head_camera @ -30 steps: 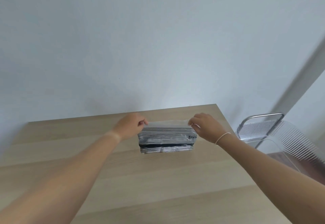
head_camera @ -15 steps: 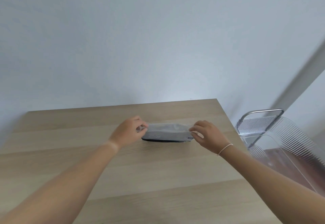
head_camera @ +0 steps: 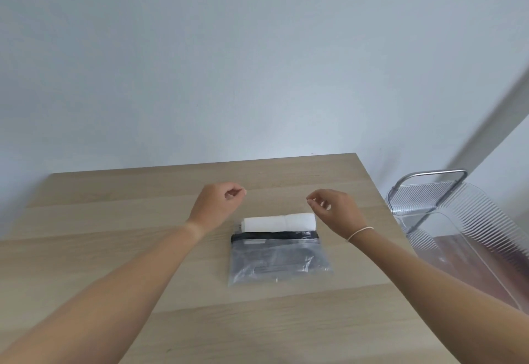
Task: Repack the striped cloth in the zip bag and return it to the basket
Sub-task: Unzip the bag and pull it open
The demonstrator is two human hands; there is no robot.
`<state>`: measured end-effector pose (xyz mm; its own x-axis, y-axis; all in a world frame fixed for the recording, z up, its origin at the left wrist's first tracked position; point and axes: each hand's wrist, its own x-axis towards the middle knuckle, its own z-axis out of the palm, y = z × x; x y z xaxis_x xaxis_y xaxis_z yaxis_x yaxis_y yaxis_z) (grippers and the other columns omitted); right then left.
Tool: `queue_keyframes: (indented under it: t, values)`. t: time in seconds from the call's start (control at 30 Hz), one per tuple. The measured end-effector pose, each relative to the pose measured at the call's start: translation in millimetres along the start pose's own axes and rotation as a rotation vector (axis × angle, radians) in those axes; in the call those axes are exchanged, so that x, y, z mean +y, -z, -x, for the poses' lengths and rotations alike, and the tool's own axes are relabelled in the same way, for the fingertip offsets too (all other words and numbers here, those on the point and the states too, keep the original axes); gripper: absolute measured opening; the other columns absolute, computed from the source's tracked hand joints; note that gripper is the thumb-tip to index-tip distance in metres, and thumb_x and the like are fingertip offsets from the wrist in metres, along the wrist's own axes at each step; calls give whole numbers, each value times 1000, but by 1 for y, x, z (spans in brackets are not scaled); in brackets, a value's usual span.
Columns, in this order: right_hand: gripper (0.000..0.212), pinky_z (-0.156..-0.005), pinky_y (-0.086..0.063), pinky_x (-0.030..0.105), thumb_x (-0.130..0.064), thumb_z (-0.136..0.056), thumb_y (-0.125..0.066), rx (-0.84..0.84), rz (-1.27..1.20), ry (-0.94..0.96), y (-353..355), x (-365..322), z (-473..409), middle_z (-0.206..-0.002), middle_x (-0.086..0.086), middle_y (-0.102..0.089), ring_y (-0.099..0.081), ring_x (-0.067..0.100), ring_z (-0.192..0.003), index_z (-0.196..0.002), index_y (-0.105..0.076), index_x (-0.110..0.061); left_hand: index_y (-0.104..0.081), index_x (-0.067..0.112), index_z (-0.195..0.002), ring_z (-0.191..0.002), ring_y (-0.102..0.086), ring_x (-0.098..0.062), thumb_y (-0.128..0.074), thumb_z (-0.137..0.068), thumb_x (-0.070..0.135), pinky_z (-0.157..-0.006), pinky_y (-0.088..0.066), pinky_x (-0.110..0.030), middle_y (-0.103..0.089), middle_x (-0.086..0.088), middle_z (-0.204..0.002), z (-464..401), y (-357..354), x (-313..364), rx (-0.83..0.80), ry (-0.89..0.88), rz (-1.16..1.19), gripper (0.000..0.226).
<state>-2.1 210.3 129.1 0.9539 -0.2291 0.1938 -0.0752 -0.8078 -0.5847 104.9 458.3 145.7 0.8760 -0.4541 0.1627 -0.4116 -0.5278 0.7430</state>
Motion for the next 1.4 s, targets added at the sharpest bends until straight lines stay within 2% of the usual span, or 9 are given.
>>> queue_keyframes:
  t: [0.13,0.23,0.4,0.53,0.63,0.9,1.1,1.27,1.4]
  values:
    - [11,-61,-39,14,-25,-85,-58,-110,26,10,-14,3,3,-82,-5,-67,-56,10,-70,-89,-67,-20,-71,22,-83,-76,-64,-10,-57,-85,28,-68,-48,-20,-71,8,-82,5,-14,-4,-158,34,-53,15]
    - [15,-60,-32,7,-28,-86,-56,-203,63,32,-29,4,9,-91,-5,-67,-51,5,-75,-96,-66,-21,-70,22,-95,-79,-62,-11,-56,-86,28,-71,-47,-20,-66,13,-83,11,-26,-10,-267,71,-92,17]
    - [27,-90,-39,27,-25,-86,-55,-331,134,43,-55,2,14,-112,3,-64,-53,21,-105,-111,-63,-18,-60,16,-118,-107,-55,-17,-53,-89,24,-89,-42,-27,-63,-1,-118,21,-49,-21,-438,40,-294,31]
    - [32,-89,-38,28,-23,-86,-53,-373,160,3,-69,-1,14,-115,4,-62,-50,23,-107,-118,-59,-18,-49,13,-131,-119,-48,-21,-51,-91,21,-100,-38,-32,-52,-2,-133,21,-60,-25,-511,29,-342,41]
    - [28,-85,-38,28,-21,-87,-52,-383,150,-41,-74,-1,11,-107,4,-64,-50,23,-104,-114,-60,-18,-51,14,-129,-117,-49,-22,-50,-91,19,-99,-39,-34,-55,-5,-127,19,-62,-29,-511,68,-353,39]
    - [14,-71,-38,25,-17,-88,-52,-356,129,10,-66,-1,5,-96,6,-62,-54,21,-91,-92,-64,-12,-67,12,-93,-85,-56,-18,-56,-87,17,-76,-42,-27,-63,-4,-96,15,-57,-27,-453,55,-248,13]
    - [13,-67,-38,32,-16,-89,-48,-198,174,129,-52,-10,1,-95,9,-60,-53,26,-89,-93,-59,-10,-65,13,-92,-73,-46,-12,-53,-89,22,-65,-33,-26,-51,7,-85,5,-45,-12,-253,-73,-287,15]
    - [16,-73,-45,28,-27,-84,-59,-241,38,45,-36,-18,-3,-88,-4,-59,-52,14,-83,-97,-63,-18,-67,15,-88,-65,-47,-4,-56,-87,21,-57,-32,-15,-64,3,-85,2,-38,-3,-278,-87,-179,12]
    - [13,-68,-41,27,-23,-84,-59,-230,46,34,-32,-19,-3,-89,1,-64,-56,17,-82,-89,-68,-15,-69,15,-87,-63,-49,-3,-61,-84,18,-58,-35,-7,-60,7,-77,4,-36,0,-280,-71,-94,9]
